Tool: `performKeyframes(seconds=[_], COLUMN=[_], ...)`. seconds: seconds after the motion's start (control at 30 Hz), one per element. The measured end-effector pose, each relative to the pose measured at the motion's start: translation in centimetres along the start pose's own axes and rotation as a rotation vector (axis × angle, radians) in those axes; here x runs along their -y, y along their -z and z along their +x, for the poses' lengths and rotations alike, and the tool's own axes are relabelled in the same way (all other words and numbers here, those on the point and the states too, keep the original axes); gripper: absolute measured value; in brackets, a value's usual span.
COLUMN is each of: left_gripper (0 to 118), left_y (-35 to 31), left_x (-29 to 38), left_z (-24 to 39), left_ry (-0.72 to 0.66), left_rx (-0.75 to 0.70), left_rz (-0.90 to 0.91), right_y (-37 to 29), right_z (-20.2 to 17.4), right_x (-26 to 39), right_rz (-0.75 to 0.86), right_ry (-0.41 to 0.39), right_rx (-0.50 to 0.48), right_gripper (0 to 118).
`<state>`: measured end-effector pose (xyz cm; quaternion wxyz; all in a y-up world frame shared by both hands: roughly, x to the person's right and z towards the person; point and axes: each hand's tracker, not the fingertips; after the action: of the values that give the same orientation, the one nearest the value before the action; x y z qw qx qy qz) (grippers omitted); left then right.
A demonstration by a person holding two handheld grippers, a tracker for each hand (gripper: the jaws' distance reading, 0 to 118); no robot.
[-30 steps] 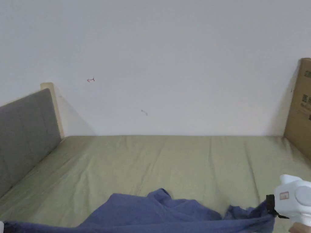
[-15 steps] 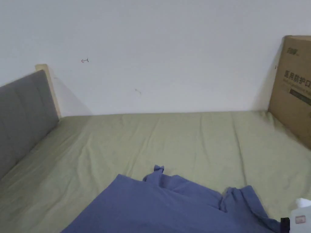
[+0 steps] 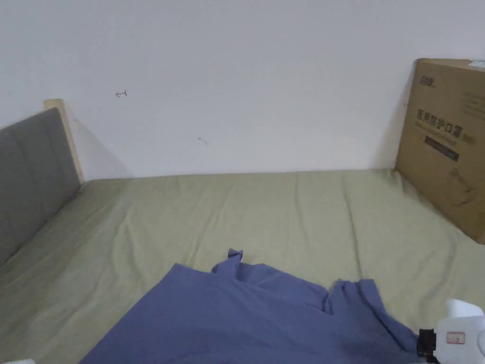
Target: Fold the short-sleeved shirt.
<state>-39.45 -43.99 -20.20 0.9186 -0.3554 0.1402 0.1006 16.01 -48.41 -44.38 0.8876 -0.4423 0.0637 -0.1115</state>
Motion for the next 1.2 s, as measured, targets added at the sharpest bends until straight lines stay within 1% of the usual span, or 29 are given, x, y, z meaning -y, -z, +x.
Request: performKeyframes(seconds=[0.03,0.1,0.17,0.23,0.27,0.3,0.33,0.37,0.4,0.43,0.47,0.5,0.57,0.6,0.63,0.67,0.7,0.73,0.77,0.8,0.83,0.87,1.0,1.07,1.1,1.13,1.2], left_gripper=[0,0,0,0,0,0,0,0,0,0,0,0,0,0,0,0,0,0,0,0,0,0,0,0,5,29,94], left_y=[0.0,0.6,1.4,2.0,2.3,2.5,2.7,3.0,3.3,3.6,4.0,4.5,5.4,5.9,6.5,6.9,7.3,7.6,8.0,8.3,8.6,8.8,10.0,10.9,11.6,12.5,15.0], left_x=[0.0,0.4,0.4,0.5,0.3,0.1,-0.3,-0.7,-1.1,-1.5,-1.9,-2.2,-2.9,-3.2,-3.3,-3.5,-3.6,-3.7,-3.8,-4.0,-4.2,-4.4,-6.1,-7.4,-8.3,-9.1,-11.1], left_z=[1.0,2.7,3.7,4.7,5.2,5.4,5.6,6.2,6.7,7.0,7.4,8.0,8.5,8.7,9.0,9.2,9.4,9.5,9.7,9.7,9.7,9.7,9.1,8.8,8.7,8.6,8.5], left_ry=[0.008,0.043,0.031,0.042,0.064,0.07,0.07,0.075,0.079,0.089,0.106,0.12,0.131,0.131,0.128,0.128,0.13,0.133,0.142,0.154,0.161,0.167,0.162,0.136,0.128,0.122,0.111], left_rx=[0.006,0.059,0.085,0.071,0.068,0.068,0.072,0.079,0.08,0.078,0.075,0.07,0.082,0.091,0.093,0.098,0.104,0.109,0.111,0.108,0.106,0.103,0.09,0.102,0.114,0.115,0.113], left_rz=[-0.004,-0.038,-0.076,-0.069,-0.073,-0.071,-0.071,-0.074,-0.074,-0.073,-0.074,-0.075,-0.081,-0.088,-0.091,-0.092,-0.093,-0.095,-0.105,-0.117,-0.121,-0.124,-0.116,-0.101,-0.105,-0.108,-0.106], right_y=[-0.1,0.0,0.3,0.5,0.6,0.7,1.0,1.3,1.7,2.4,3.0,3.6,5.5,6.6,7.6,8.7,9.7,10.6,10.9,10.9,10.4,9.8,8.0,7.2,7.0,6.9,6.8], right_z=[0.1,0.7,1.2,1.8,2.3,2.6,2.9,3.0,3.1,3.2,3.2,3.0,2.6,2.4,2.2,1.9,1.7,1.4,1.4,1.6,1.8,1.7,1.7,1.8,1.9,1.9,2.0], right_x=[0.8,2.1,3.1,3.3,3.1,2.8,2.3,1.6,0.8,0.0,-0.8,-1.6,-3.2,-3.8,-4.1,-4.1,-3.6,-2.8,-1.6,-1.1,-1.1,-1.2,-3.2,-3.7,-4.6,-4.8,-4.8], right_rz=[0.005,-0.005,-0.023,-0.022,-0.018,-0.007,-0.003,-0.007,-0.01,-0.022,-0.031,-0.016,-0.018,-0.033,-0.064,-0.095,-0.113,-0.108,-0.095,-0.114,-0.075,-0.048,-0.033,-0.019,-0.021,-0.02,-0.021], right_ry=[0.001,0.001,-0.002,-0.002,0.005,0.01,0.012,0.009,0.008,0.008,0.008,0.012,-0.011,-0.042,-0.072,-0.099,-0.129,-0.164,-0.156,-0.092,-0.056,-0.06,-0.099,-0.093,-0.091,-0.088,-0.071], right_rx=[0.005,-0.04,-0.024,-0.011,-0.015,-0.014,-0.013,-0.016,-0.023,-0.031,-0.041,-0.043,-0.025,-0.021,-0.007,0.003,0.052,0.151,0.133,0.05,0.044,0.032,0.022,-0.002,-0.006,-0.009,-0.024], right_gripper=[0,0,0,2,21,55,85,91,91,95,95,95,94,85,36,0,0,0,0,0,0,0,0,0,0,0,0])
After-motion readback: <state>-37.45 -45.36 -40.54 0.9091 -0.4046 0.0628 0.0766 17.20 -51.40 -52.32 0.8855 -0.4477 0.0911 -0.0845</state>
